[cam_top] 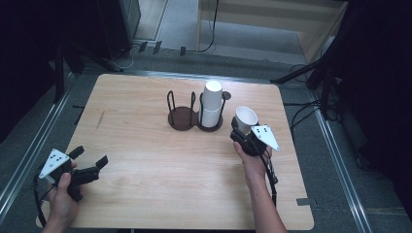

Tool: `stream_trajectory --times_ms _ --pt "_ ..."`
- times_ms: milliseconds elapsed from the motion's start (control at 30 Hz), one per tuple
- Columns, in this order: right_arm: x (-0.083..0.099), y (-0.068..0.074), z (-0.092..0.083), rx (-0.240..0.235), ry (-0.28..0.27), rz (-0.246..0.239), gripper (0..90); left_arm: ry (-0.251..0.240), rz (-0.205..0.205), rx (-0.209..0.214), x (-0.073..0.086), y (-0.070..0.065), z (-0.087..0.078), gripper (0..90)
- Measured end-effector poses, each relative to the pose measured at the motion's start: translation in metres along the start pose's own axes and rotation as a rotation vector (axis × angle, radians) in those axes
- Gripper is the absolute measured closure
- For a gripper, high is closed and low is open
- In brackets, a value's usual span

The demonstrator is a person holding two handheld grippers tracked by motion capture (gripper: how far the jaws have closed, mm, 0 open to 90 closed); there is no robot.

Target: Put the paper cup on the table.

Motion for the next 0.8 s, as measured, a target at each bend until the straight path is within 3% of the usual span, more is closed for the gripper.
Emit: stream_trajectory --times_ms 167,200,367,500,700,800 --pt "0.007 -0.006 0.007 -0.001 0.014 -0.01 29.6 0.012 0.001 -0.02 0.003 0.009 -0.004 0.0" --pt "0.011 -0.008 0.011 0.006 0.021 -0.008 29.5 -0.004 0.001 -0.029 0.003 0.011 -0.006 0.0" --pt "0.018 -0.013 0.017 0.02 0.037 0.005 29.5 -0.011 -0.008 -0.026 0.005 0.012 -0.003 0.0" --pt "0.026 -0.017 0.025 0.032 0.051 -0.017 29.5 -0.011 -0.009 -0.021 0.006 0.012 -0.003 0.0" --pt "0.034 -0.022 0.031 0.055 0.066 -0.026 29.5 -0.018 -0.045 -0.016 0.007 0.015 -0.003 0.0" --pt "0.04 -0.023 0.036 0.066 0.082 -0.045 29.2 -0.015 -0.04 -0.015 0.007 0.015 -0.003 0.0"
Point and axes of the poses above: each handheld gripper's, and its own axes: z roughly forward along the jaws, x roughly out of its underside, y roughly to its left, the point moved 5 cm from there along z, roughly forward along the jaws, and after that the axes turned 1 degree about -x, right-handed, at the moved point
